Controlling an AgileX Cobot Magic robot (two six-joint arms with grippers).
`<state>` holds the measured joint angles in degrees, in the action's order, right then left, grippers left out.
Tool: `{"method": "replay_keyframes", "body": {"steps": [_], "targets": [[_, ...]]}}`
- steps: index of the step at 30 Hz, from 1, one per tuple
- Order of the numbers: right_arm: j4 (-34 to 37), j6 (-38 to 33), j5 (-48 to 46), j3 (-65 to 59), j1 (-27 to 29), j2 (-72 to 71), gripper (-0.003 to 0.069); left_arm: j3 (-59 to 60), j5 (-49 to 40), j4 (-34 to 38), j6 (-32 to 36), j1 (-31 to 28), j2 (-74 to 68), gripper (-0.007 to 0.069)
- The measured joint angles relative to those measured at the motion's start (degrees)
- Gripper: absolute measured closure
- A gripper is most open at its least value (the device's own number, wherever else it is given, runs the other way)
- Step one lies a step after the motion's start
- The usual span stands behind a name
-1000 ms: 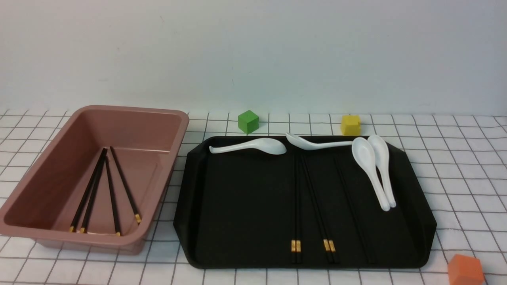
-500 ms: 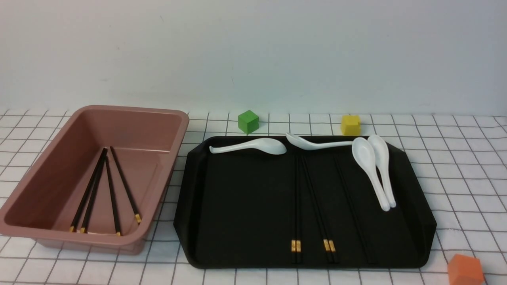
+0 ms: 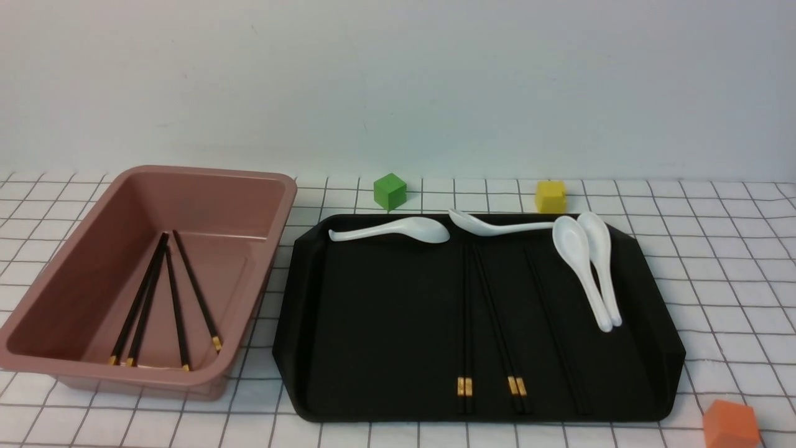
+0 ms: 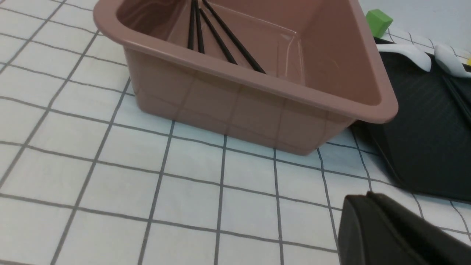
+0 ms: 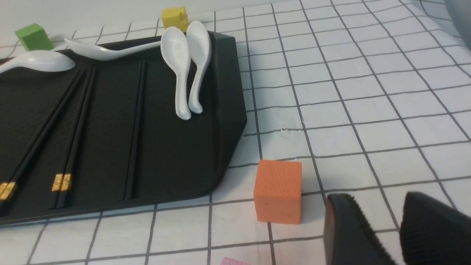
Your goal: On white black tablecloth take chopsticks from black tray and put them in box.
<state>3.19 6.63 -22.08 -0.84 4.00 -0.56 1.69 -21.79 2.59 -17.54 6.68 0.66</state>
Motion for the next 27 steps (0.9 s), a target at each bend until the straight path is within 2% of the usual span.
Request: {"method": "replay_keyframes", "body": {"steps": [27], "targets": [[0.0,0.0,0.0,0.0,0.0,0.0,0.0419,0.0,0.0,0.1,0.0,0.0,0.0,0.0602]]}}
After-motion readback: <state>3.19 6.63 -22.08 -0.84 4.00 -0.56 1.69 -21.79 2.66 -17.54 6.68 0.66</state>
